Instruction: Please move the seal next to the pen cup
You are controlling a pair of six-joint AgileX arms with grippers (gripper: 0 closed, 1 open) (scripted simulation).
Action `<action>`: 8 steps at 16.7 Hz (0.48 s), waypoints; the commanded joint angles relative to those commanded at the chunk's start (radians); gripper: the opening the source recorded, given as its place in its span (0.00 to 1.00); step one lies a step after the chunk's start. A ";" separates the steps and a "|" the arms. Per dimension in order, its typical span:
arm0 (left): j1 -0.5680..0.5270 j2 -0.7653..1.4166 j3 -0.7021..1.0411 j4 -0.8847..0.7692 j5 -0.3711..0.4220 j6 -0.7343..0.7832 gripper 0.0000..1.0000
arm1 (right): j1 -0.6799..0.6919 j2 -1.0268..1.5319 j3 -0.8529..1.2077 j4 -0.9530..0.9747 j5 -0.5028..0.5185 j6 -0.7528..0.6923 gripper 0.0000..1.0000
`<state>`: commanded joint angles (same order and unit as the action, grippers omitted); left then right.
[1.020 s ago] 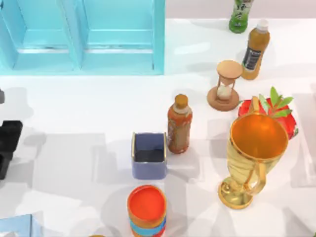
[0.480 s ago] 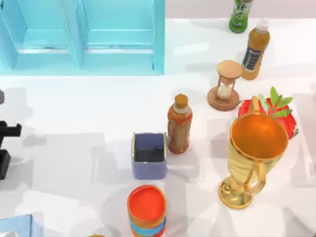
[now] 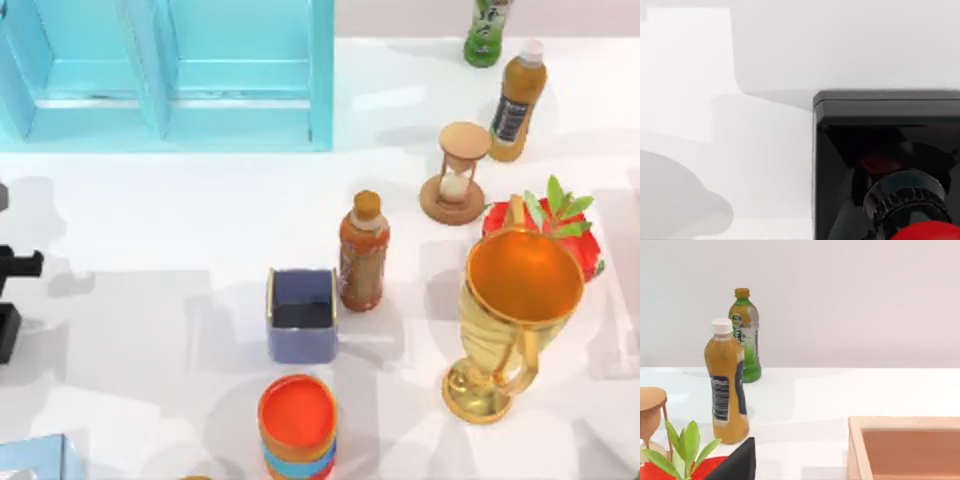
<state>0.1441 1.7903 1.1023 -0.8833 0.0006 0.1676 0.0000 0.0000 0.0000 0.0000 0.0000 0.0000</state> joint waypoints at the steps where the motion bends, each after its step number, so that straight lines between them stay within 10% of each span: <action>1: 0.000 0.000 0.000 0.000 0.000 0.000 0.00 | 0.000 0.000 0.000 0.000 0.000 0.000 1.00; 8: -0.099 -0.003 0.112 -0.116 0.000 -0.096 0.00 | 0.000 0.000 0.000 0.000 0.000 0.000 1.00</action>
<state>0.0453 1.7874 1.2140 -0.9997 0.0009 0.0717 0.0000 0.0000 0.0000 0.0000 0.0000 0.0000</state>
